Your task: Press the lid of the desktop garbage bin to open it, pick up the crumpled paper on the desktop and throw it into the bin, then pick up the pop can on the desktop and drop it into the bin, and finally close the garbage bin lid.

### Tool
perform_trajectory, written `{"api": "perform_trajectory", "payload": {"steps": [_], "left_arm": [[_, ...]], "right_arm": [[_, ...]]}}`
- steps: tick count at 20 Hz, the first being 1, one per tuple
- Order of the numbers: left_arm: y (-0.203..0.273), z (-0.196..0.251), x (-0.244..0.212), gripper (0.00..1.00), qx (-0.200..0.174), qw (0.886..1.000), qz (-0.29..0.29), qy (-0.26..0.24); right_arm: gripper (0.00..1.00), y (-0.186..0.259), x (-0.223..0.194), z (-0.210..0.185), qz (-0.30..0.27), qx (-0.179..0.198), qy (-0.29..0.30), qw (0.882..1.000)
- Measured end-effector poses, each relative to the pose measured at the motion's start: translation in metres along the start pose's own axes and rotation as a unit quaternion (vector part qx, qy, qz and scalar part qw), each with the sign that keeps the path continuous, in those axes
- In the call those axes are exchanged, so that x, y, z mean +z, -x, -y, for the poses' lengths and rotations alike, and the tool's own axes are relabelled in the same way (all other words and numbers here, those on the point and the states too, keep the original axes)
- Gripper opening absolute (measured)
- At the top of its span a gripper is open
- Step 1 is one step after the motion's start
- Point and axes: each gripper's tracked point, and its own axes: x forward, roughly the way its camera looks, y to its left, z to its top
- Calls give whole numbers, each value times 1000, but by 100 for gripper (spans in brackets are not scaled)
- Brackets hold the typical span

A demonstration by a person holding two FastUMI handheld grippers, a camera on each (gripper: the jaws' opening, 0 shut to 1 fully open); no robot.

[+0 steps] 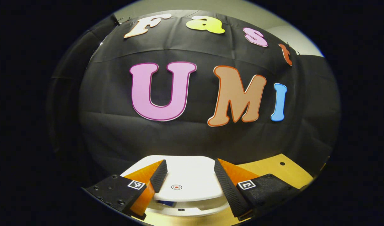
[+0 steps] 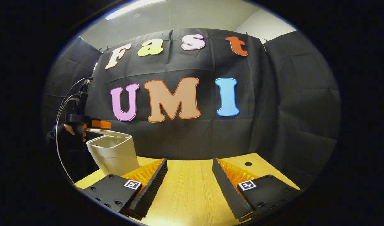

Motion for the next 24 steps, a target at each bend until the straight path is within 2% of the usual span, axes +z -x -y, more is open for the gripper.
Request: {"api": "perform_trajectory", "payload": {"steps": [7, 9, 11, 14, 17, 18, 20, 24], "left_arm": [[3, -1, -31, 93, 11, 1000, 2, -8], [5, -2, -43, 93, 25, 999, -3, -44], [6, -2, -44, 92, 31, 997, 28, -65], [3, -3, -46, 92, 29, 997, 61, -20], [5, -1, -49, 92, 24, 997, 64, -25], [6, 1, -41, 92, 23, 996, 77, -32], [5, -2, -39, 91, 20, 995, 83, -43], [6, -1, -31, 91, 13, 996, 87, -10]], "right_arm": [[96, -15, -6, -12, -11, 10, 7, 1000], [96, -18, -8, -17, -15, 15, 9, 1000], [96, -23, -12, -21, -22, 19, 13, 999], [96, -27, -21, -27, -34, 27, 14, 999], [96, -28, -21, -31, -36, 34, 21, 999], [100, -28, -18, -32, -33, 37, 21, 999], [96, -27, -11, -29, -25, 36, 23, 999], [96, -24, 0, -24, -12, 36, 14, 999]]}}
